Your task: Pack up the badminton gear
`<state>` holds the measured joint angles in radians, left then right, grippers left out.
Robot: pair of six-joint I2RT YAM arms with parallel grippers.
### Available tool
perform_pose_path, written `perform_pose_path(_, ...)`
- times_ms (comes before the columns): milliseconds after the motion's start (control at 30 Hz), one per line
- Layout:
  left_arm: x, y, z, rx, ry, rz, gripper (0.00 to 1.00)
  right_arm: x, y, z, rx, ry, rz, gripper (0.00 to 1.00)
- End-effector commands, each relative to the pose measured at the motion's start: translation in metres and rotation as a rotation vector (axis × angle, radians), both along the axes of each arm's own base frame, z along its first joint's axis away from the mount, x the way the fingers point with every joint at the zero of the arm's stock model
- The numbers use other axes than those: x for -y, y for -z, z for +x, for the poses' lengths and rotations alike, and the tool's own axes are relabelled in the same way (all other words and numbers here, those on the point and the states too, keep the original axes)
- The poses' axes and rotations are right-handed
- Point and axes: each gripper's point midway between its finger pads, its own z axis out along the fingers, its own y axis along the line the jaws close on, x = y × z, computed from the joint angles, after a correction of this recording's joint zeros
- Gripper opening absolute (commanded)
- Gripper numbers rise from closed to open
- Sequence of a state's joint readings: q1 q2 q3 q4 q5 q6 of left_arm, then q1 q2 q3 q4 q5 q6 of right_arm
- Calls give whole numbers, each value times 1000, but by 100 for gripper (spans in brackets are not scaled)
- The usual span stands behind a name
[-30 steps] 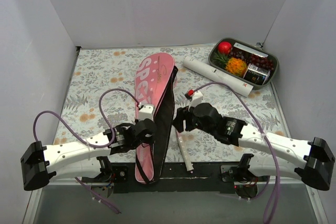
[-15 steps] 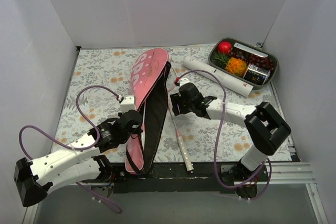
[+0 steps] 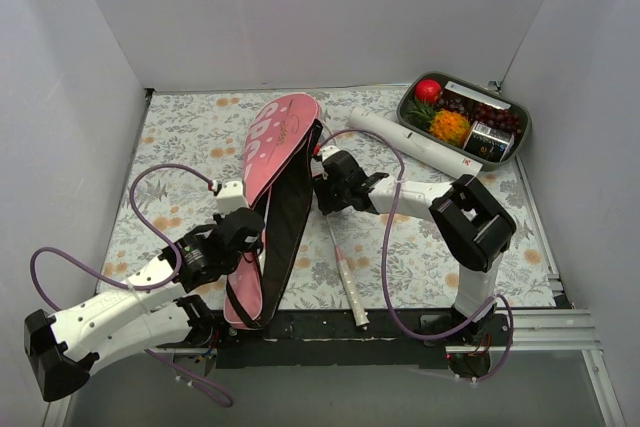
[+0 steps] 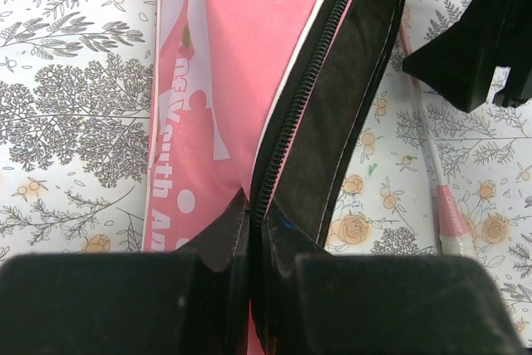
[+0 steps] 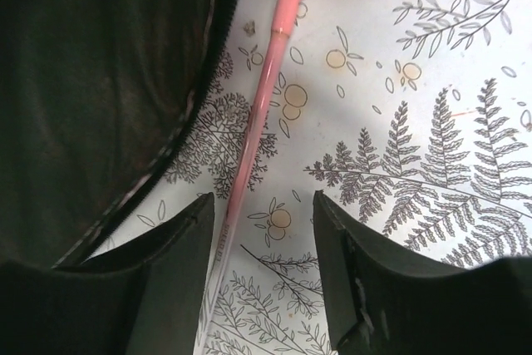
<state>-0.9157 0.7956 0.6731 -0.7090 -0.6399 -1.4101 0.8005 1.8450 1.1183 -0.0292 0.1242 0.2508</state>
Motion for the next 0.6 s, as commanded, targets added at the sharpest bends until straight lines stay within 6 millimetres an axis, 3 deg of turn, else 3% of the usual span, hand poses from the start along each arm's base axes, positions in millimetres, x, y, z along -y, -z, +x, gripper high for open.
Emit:
perform_pose_path(0,-4,-36,16,111,-71,-55,0,-7,2,1,2,-38,-13,56)
perform_pose_path(200,0,-36,17,116,-56,-75,0,-8,19,-10,-20,-56,-61,43)
perform_pose_path(300,3,-33,16,107,-46,-77,0,-12,23,-15,-28,-71,-72,31)
perform_pose_path(433,6,-26,14,90,-33,-88,0,-17,20,-18,-26,-72,-77,1)
perform_pose_path(567,8,-22,14,83,-28,-90,0,-21,5,-18,-16,-68,-53,1)
